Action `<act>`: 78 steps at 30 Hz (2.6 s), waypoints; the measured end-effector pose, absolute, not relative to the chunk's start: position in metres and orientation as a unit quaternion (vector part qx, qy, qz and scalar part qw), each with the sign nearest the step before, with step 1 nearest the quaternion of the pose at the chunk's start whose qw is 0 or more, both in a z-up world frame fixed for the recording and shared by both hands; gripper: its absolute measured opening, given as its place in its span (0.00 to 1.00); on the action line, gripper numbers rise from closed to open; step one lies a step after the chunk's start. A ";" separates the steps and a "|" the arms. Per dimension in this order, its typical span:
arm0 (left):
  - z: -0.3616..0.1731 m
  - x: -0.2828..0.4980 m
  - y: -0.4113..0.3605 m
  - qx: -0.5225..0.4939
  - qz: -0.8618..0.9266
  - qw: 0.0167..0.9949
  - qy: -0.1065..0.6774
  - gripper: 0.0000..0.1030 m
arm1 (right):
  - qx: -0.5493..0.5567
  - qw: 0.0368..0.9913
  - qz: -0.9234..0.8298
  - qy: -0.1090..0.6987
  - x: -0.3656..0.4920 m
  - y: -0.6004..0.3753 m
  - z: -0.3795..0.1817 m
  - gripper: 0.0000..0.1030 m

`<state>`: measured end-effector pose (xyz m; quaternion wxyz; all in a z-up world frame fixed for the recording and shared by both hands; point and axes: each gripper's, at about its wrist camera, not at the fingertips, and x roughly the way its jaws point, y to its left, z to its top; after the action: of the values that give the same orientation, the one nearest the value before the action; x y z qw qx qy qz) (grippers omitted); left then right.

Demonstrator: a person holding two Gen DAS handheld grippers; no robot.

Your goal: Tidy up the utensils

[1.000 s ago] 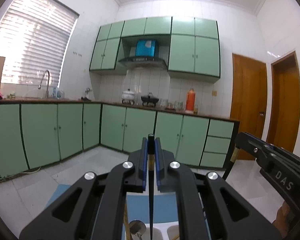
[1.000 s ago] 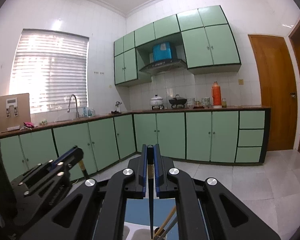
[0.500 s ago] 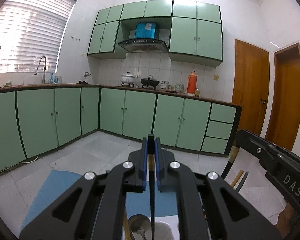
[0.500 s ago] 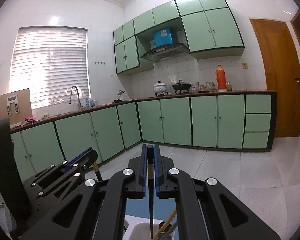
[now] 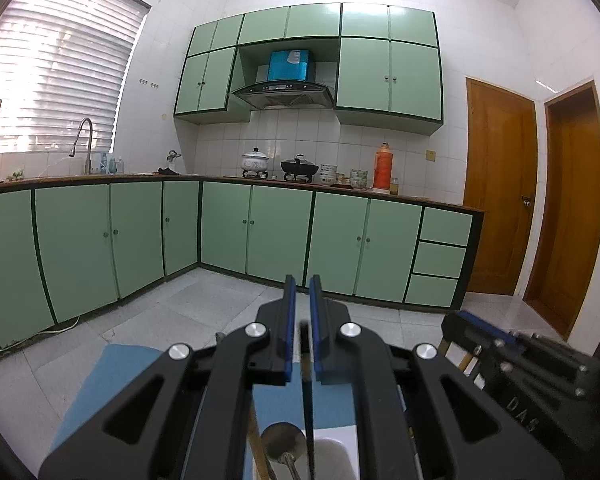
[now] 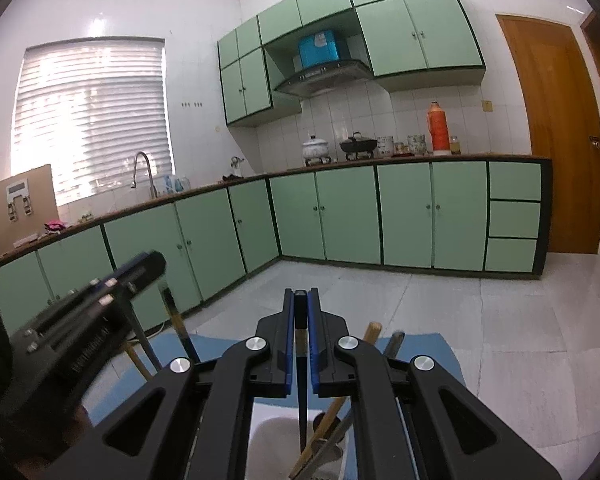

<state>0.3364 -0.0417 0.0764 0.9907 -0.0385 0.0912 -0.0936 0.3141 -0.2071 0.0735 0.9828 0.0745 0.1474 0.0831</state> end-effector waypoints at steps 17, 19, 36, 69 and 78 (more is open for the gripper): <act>0.091 0.309 -0.032 -0.046 -0.085 0.992 0.080 0.36 | 0.075 0.987 0.077 0.120 0.277 -0.216 0.093 0.29; 0.093 0.303 -0.029 -0.045 -0.084 0.993 0.076 0.40 | 0.076 0.988 0.076 0.113 0.269 -0.219 0.095 0.32; 0.080 0.238 0.000 -0.059 -0.075 0.993 0.074 0.74 | 0.096 0.988 0.065 0.103 0.196 -0.238 0.077 0.64; 0.015 0.110 0.011 -0.008 -0.065 0.982 0.178 0.95 | 0.069 0.979 0.038 0.190 0.083 -0.237 0.016 0.94; 0.022 0.088 0.012 -0.018 -0.071 0.981 0.179 0.95 | 0.072 0.978 0.049 0.191 0.068 -0.230 0.028 0.94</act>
<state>0.0885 0.0119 0.0224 0.9812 -0.0183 0.1788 -0.0708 0.0683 -0.2297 0.0276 0.9777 0.0717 0.1911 0.0495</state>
